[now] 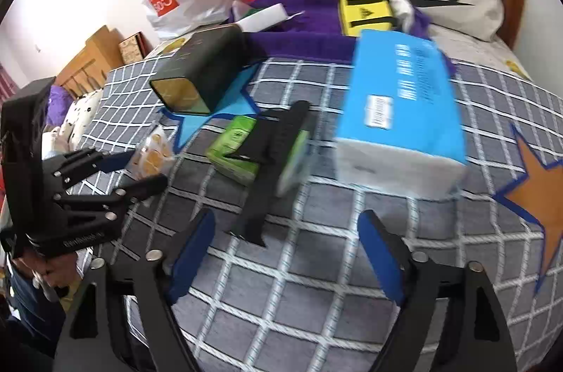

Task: Organize soft objects
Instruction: 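Lower the left tool onto the orange-print tissue pack while the right tool reaches the black strap, then lift the orange-print pack with the left tool while the right tool lifts the black strap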

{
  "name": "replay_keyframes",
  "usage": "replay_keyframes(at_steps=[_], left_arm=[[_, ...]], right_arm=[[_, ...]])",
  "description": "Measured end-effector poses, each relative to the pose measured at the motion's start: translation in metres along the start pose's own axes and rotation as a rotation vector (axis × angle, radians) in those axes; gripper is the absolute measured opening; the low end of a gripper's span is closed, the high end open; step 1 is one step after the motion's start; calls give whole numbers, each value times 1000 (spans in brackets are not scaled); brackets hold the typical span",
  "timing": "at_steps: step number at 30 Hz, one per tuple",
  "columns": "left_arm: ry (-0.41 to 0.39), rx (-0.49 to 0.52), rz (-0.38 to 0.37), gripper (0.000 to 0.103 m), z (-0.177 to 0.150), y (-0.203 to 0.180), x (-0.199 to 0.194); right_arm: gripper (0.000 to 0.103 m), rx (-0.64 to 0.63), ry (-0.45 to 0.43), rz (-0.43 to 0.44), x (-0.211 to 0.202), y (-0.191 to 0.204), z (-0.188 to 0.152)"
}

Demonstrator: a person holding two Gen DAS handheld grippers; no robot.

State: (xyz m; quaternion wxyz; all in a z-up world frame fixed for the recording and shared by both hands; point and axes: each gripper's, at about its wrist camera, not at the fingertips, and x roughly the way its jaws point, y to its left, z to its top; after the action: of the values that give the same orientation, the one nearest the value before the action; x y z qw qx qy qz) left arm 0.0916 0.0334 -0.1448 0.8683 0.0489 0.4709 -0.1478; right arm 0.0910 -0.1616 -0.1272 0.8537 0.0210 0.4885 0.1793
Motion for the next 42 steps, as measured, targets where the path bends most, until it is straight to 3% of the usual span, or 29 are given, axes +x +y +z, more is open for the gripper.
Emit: replay_keyframes(at_steps=[4, 9, 12, 16, 28, 42], left_arm=[[6, -21, -14, 50, -4, 3, 5], [0, -35, -30, 50, -5, 5, 5], [-4, -33, -29, 51, -5, 4, 5], [-6, -23, -17, 52, -6, 2, 3], [-11, -96, -67, 50, -4, 12, -4], [-46, -136, -58, 50, -1, 11, -26]], right_arm=[[69, -9, 26, -14, 17, 10, 8], [65, -46, 57, -76, 38, 21, 15], [55, -78, 69, -125, 47, 26, 16], [25, -123, 55, -137, 41, 30, 14], [20, -73, -3, -71, 8, 7, 2], [20, -88, -81, -12, -25, 4, -7]])
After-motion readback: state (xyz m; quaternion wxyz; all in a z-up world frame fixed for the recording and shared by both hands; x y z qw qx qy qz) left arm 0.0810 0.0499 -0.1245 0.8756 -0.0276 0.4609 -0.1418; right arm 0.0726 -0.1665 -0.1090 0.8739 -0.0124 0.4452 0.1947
